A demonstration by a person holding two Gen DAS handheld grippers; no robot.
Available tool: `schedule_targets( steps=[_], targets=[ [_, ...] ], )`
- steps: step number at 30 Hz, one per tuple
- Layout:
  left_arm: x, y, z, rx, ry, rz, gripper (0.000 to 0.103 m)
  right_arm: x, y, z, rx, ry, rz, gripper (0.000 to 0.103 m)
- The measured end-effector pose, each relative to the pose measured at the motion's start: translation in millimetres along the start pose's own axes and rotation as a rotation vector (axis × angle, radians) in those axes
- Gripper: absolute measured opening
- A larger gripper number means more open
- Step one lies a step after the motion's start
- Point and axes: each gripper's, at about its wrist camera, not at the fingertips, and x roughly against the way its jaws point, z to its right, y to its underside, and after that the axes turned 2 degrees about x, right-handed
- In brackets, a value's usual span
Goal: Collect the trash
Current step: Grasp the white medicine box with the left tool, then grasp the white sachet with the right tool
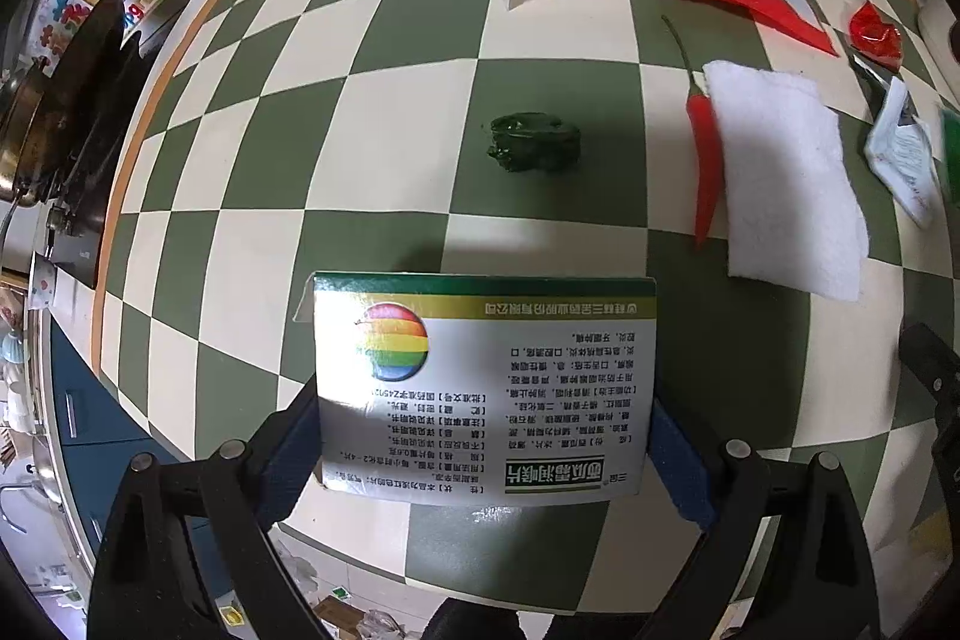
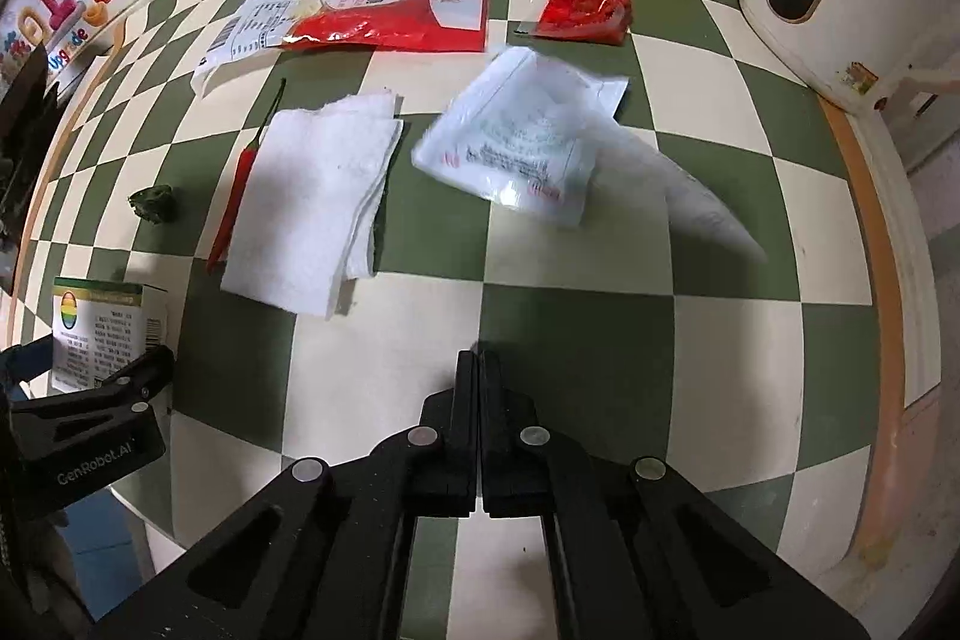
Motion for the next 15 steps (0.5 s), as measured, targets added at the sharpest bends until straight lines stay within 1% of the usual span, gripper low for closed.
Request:
schedule_targets(
  steps=[5,12,15],
  targets=[
    [15,3,-1,-0.02,0.001,0.043,0.096,8,10,-4,0.002,0.0,0.019,0.0],
    [40,7,-5,-0.031,0.019,0.105,0.096,33,19,-13,0.009,-0.004,0.075,0.0],
    [44,3,-3,-0.022,0.021,0.116,0.096,41,15,-3,-0.059,-0.062,0.071,0.001]
  ],
)
